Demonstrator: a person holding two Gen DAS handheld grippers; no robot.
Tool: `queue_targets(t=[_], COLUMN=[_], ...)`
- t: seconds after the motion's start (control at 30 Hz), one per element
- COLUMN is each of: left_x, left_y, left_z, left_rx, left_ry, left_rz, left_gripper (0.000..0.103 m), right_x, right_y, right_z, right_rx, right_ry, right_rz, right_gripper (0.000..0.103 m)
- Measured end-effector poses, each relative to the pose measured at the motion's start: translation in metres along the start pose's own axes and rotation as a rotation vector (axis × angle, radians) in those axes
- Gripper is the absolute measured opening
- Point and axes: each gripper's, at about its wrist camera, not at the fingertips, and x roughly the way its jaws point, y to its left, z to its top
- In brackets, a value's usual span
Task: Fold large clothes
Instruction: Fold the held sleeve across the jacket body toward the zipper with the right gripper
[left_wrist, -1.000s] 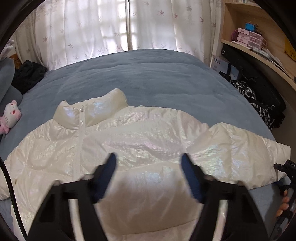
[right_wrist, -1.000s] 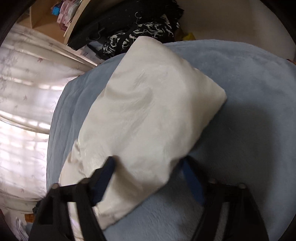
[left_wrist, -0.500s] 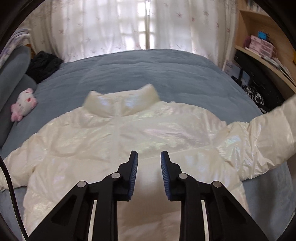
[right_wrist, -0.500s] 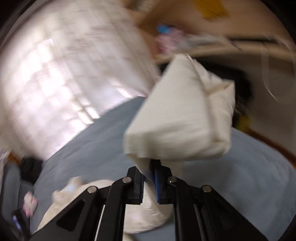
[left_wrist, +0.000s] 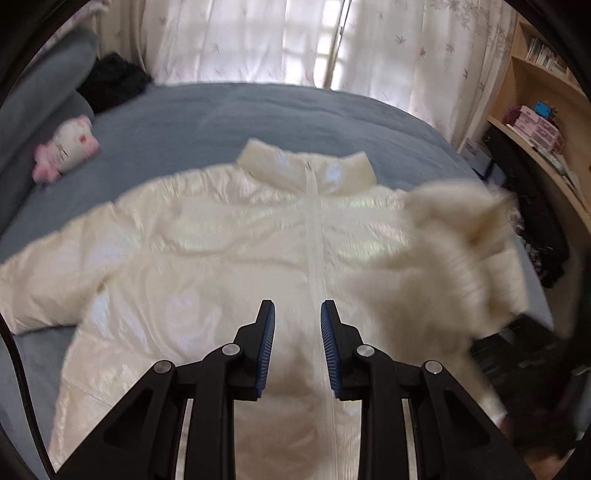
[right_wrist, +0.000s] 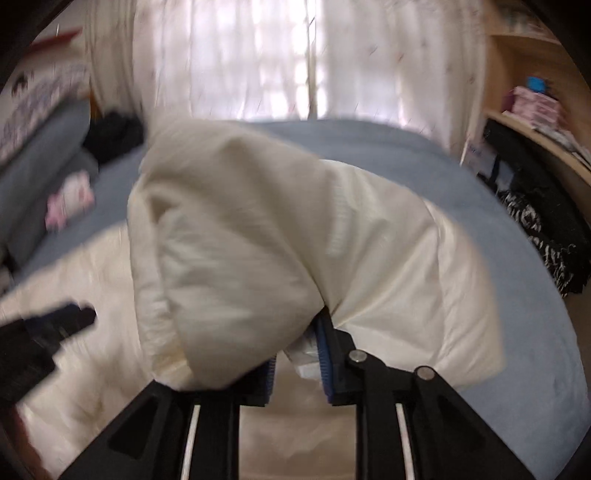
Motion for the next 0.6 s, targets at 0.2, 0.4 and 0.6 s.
queue_targets(t=[0.2, 0.4, 0.6], left_x=[0.010, 0.009, 0.007], left_y=[0.014, 0.021, 0.024], left_z=[-0.014, -0.020, -0.019], left_rx=[-0.076, -0.148, -0.150], left_ry=[0.078, 0.080, 0.083], left_rz=[-0.217, -0.359, -0.413], left_gripper=[0.028, 0.034, 0.045], right_x=[0.003, -0.017, -0.047], right_y=[0.023, 0.052, 0.066], right_z=[-0.028, -0.049, -0.067], right_rx=[-0.134, -0.307, -0.355], right_ry=[0.014, -0.097, -0.153], right_rz=[-0.079, -0.134, -0.086], right_gripper=[0.029, 0.084, 0.085])
